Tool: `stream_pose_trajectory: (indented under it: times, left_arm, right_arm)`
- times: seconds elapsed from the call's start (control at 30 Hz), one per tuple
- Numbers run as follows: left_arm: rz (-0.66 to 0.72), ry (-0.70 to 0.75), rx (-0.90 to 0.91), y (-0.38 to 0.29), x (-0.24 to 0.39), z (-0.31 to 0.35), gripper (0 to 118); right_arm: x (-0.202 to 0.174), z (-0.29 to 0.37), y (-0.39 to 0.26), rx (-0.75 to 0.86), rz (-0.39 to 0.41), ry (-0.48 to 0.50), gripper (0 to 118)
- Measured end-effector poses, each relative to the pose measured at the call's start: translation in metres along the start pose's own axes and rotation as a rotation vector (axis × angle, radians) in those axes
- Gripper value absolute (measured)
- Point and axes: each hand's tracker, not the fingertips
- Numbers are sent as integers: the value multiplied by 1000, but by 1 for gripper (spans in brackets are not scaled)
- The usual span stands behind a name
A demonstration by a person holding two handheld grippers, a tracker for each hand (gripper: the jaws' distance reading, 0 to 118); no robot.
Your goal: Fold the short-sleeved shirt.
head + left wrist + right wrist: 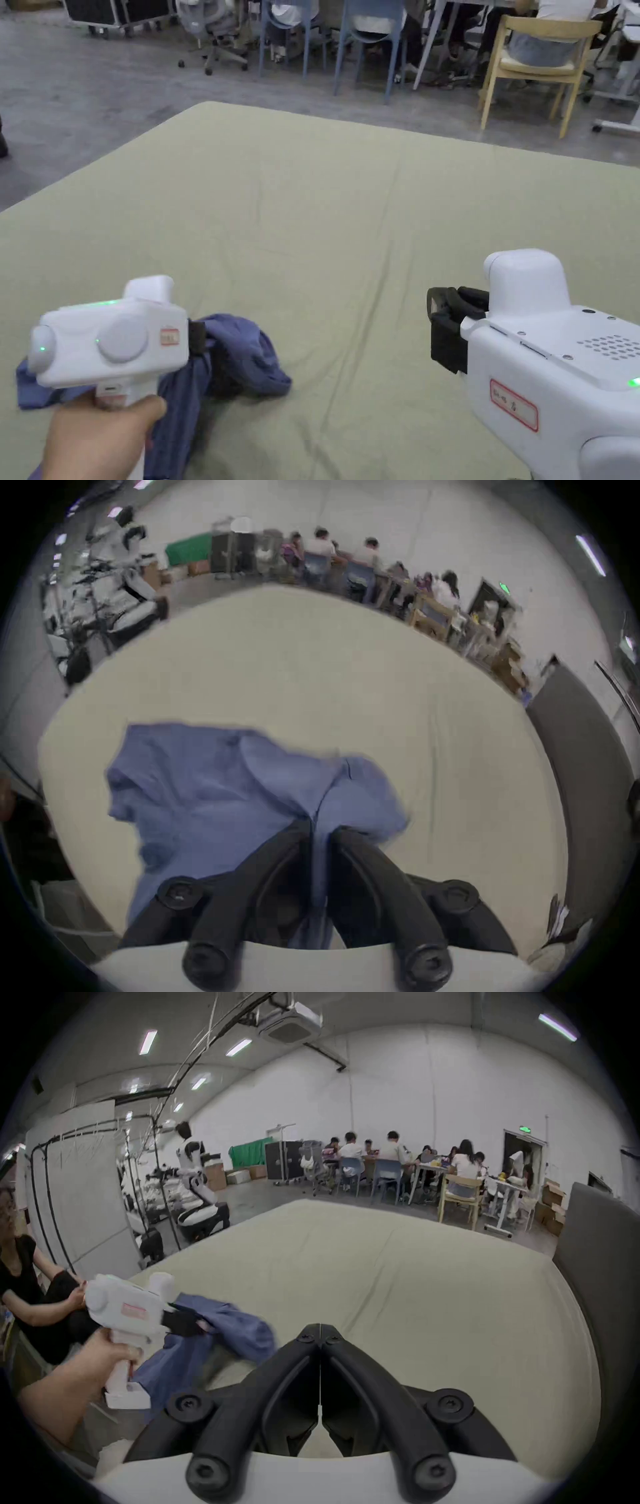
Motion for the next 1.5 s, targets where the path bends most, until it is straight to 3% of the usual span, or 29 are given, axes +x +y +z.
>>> stream_pose_trajectory:
  times: [0.2,0.4,0.57,0.77,0.9,0.93,0.97,1.0,1.07,1.13,1.23,1.3,1.33,1.4,1.43,1.47,1.5]
  left_arm:
    - [-168,-86,151,40,101,79,6]
    - [-333,-335,110,18,266,84,6]
    - [-479,-548,-52,-54,407,68,6]
    - [-500,-788,-347,-170,517,53,6]
    - [-536,-723,-473,-248,538,34,7]
    - [-532,-712,-501,-261,536,27,24]
    - [-517,-718,-507,-269,532,22,88]
    - [-445,-725,-530,-273,525,18,118]
    - [-315,-824,-573,-259,507,17,118]
    - [-186,-886,-479,-216,482,28,118]
    - [-142,-923,-266,-136,427,64,118]
    - [-156,-866,-125,-95,378,90,118]
    - [-182,-770,-41,-82,351,104,118]
    - [-224,-508,91,-64,296,116,115]
    - [-242,-392,132,-61,272,120,99]
    - [-250,-302,134,-62,254,117,44]
    - [-232,-223,115,-67,233,114,0]
  right_arm:
    - [55,85,20,110,-18,-138,3]
    - [112,185,26,158,-12,-327,3]
    - [153,262,18,175,-16,-496,3]
    - [181,323,-2,192,-80,-602,3]
    - [188,334,-16,176,-94,-626,3]
    - [189,333,-20,167,-93,-627,3]
    - [190,332,-22,160,-92,-626,3]
    - [190,330,-25,156,-90,-620,3]
    - [192,323,-28,154,-89,-592,3]
    - [191,315,-30,162,-92,-569,3]
    - [193,299,-32,175,-114,-521,3]
    - [195,285,-34,173,-136,-485,3]
    - [196,276,-36,167,-141,-470,3]
    - [196,257,-40,149,-142,-450,3]
    - [195,247,-43,130,-139,-449,3]
    - [195,237,-46,107,-137,-448,3]
    - [195,225,-51,82,-135,-438,3]
